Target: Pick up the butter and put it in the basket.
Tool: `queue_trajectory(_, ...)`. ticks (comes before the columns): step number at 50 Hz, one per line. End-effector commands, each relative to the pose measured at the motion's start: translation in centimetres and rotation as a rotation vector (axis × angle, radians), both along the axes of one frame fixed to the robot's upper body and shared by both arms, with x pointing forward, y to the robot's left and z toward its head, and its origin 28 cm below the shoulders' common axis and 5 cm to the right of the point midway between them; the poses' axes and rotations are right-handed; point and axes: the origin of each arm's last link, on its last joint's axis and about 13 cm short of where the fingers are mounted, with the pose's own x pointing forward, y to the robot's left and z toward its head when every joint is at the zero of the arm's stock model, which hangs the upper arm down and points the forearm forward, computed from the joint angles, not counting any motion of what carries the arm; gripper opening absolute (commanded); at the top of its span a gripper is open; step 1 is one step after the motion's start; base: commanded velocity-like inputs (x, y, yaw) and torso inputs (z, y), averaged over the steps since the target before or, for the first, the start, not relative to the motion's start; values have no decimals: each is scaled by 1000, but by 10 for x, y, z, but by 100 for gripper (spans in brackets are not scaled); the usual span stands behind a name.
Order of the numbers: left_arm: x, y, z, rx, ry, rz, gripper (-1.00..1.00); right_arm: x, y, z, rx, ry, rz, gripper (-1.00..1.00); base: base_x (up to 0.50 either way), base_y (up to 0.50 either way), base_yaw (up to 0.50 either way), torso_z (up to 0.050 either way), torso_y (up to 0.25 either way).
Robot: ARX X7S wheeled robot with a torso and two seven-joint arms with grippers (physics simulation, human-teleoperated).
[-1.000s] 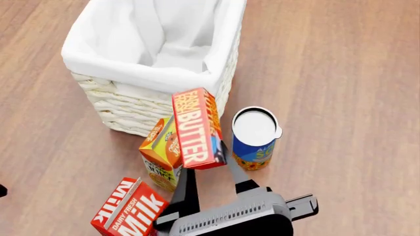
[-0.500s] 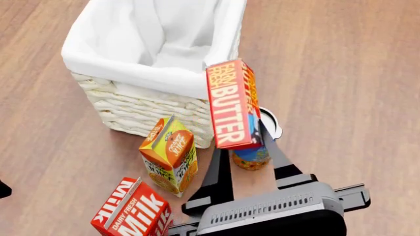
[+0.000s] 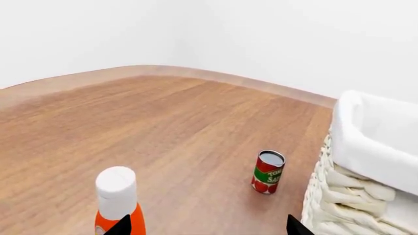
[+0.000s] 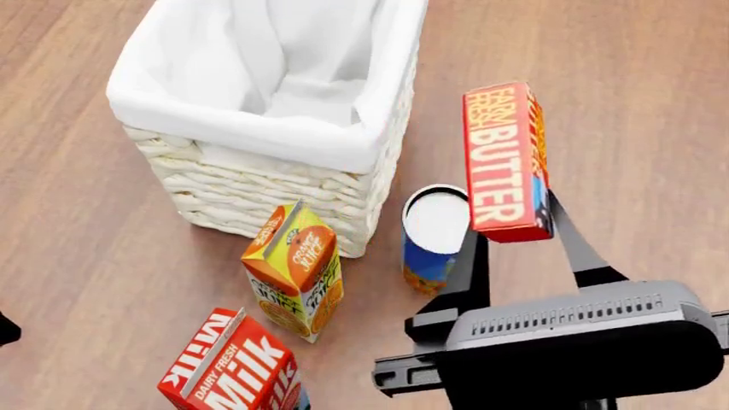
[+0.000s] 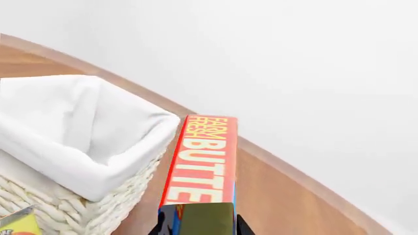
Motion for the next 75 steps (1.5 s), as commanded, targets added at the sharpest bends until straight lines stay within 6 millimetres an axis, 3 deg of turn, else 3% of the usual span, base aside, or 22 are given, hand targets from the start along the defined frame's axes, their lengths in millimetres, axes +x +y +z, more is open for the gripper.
queue_trajectory(1, 0, 0, -1, 4, 3, 0, 100, -2, -14, 11, -4, -22, -84, -100, 0, 0, 0, 0, 0)
queue_trajectory(29, 2, -2, -3, 11, 9, 1, 100, 15, -43, 35, 27, 38, -163, -100, 0, 0, 0, 0, 1)
queue_trajectory(45, 1, -3, -4, 12, 9, 1, 100, 43, -49, 63, 23, 115, -158, -100, 0, 0, 0, 1, 1)
queue_trajectory(75, 0, -2, -2, -6, 8, 13, 100, 112, -54, 87, -33, 309, -217, -100, 0, 0, 0, 0, 1)
